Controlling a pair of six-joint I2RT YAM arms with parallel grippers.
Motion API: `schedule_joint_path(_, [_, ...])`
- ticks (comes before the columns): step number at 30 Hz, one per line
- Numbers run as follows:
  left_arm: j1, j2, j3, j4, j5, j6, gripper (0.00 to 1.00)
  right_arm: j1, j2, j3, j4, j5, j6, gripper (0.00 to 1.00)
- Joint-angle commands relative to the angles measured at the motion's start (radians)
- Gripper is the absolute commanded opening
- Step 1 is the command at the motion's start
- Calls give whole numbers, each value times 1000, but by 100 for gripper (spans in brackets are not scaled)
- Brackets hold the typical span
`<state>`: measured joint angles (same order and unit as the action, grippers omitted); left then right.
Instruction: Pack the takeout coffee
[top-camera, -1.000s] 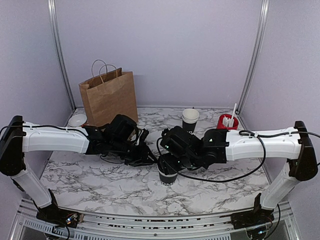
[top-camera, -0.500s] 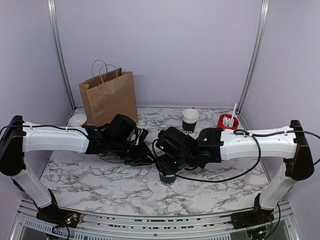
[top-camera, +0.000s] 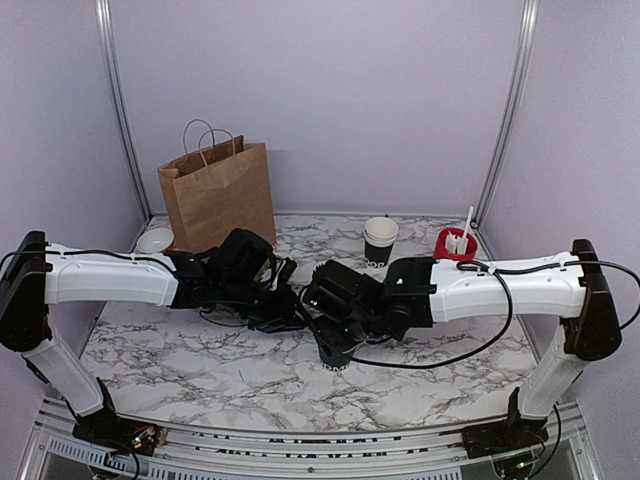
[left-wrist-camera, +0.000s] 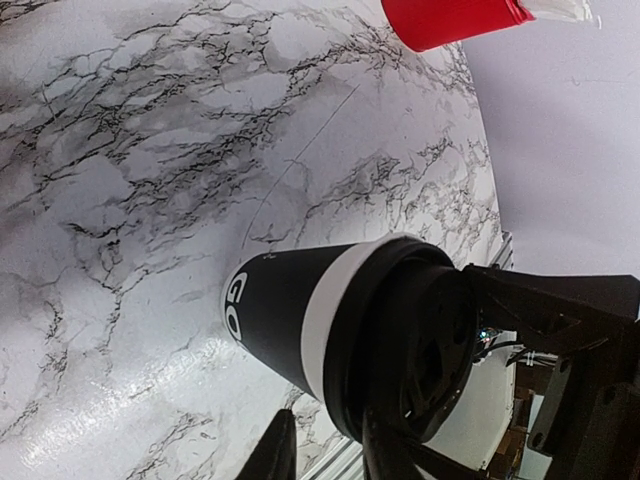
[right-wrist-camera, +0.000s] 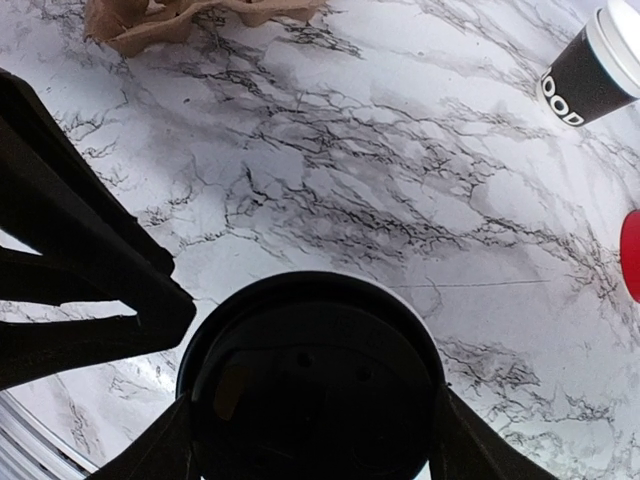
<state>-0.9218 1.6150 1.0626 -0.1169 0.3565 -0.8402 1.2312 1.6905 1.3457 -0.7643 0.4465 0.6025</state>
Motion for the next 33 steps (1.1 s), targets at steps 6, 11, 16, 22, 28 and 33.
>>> schedule_joint_path(6, [4, -18, -7, -7, 5, 18, 24, 9, 1, 48, -37, 42, 20, 71])
schedule_joint_path(11, [3, -18, -10, -6, 8, 16, 24, 10, 0, 22, -14, 28, 26, 72])
schedule_joint_path(16, [3, -17, -9, -6, 9, 16, 24, 10, -5, 4, 2, 15, 26, 72])
schedule_joint_path(22, [4, -16, -7, -6, 9, 15, 24, 8, -6, -12, 13, 3, 30, 72])
schedule_joint_path(28, [3, -15, -6, -6, 11, 15, 24, 8, -7, -15, 12, 3, 30, 72])
schedule_joint_path(33, [3, -15, -4, -6, 12, 16, 24, 8, -8, -18, 14, 0, 33, 72])
